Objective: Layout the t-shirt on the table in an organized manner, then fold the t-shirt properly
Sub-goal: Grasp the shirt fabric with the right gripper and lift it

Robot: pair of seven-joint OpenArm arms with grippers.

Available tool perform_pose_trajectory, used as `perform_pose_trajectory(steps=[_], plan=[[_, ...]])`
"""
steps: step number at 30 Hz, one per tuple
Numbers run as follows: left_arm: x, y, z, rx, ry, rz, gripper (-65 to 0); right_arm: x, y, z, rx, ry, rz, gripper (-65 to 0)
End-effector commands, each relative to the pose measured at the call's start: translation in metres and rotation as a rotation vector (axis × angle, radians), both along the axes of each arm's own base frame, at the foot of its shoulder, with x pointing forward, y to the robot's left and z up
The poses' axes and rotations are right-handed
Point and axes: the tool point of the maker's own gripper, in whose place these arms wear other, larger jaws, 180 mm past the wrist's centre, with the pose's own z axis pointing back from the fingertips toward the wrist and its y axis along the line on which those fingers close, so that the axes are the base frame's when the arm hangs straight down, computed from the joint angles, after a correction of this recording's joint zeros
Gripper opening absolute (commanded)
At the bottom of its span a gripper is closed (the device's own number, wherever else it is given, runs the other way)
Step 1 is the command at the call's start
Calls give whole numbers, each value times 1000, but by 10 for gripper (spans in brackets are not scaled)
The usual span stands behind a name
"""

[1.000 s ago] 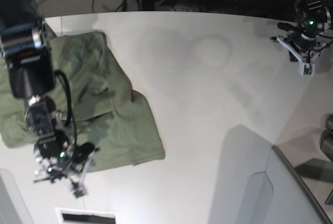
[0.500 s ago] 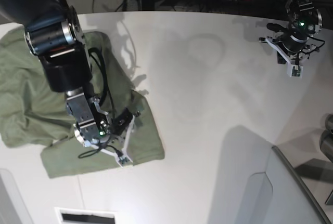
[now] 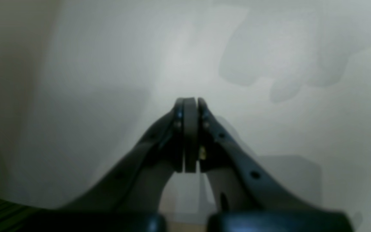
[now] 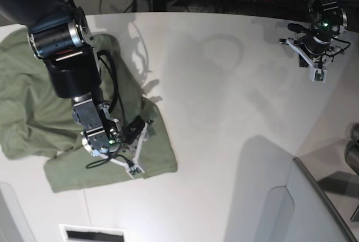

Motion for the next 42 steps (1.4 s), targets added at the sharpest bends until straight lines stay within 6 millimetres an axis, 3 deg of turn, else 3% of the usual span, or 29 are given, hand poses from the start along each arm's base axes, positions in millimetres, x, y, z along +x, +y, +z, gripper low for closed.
perform_pose_trajectory(steps=[1, 6, 13, 16, 21, 25, 30, 33, 38, 42], plan=[[7, 7, 11, 21, -35, -5, -650, 17, 4, 17, 20, -54, -1, -347], [7, 7, 11, 21, -34, -5, -650, 14, -1, 14, -4, -17, -7, -650], [7, 7, 11, 19, -36, -4, -650, 10, -2, 14, -25, 16, -9, -650], [7, 7, 11, 19, -38, -5, -650, 6, 22, 29, -1, -13, 17, -650], [10, 8, 13, 20, -43, -5, -650, -4, 52, 74, 29, -87, 50, -650], [12, 7, 13, 20, -45, -9, -650, -41, 87, 94, -15, -114, 184, -650], [23, 6, 18, 17, -69, -11, -650, -107, 122, 80, 59, -28, 274, -650], [27, 4, 20, 12, -80, -10, -650, -133, 137, 69, 155, 54, 283, -650], [52, -15, 28, 1, -121, -59, -650, -158, 142, 58, 201, 134, 286, -645], [71, -48, 32, -25, -146, -145, -650, -176, 135, 51, 157, 206, 292, -512]])
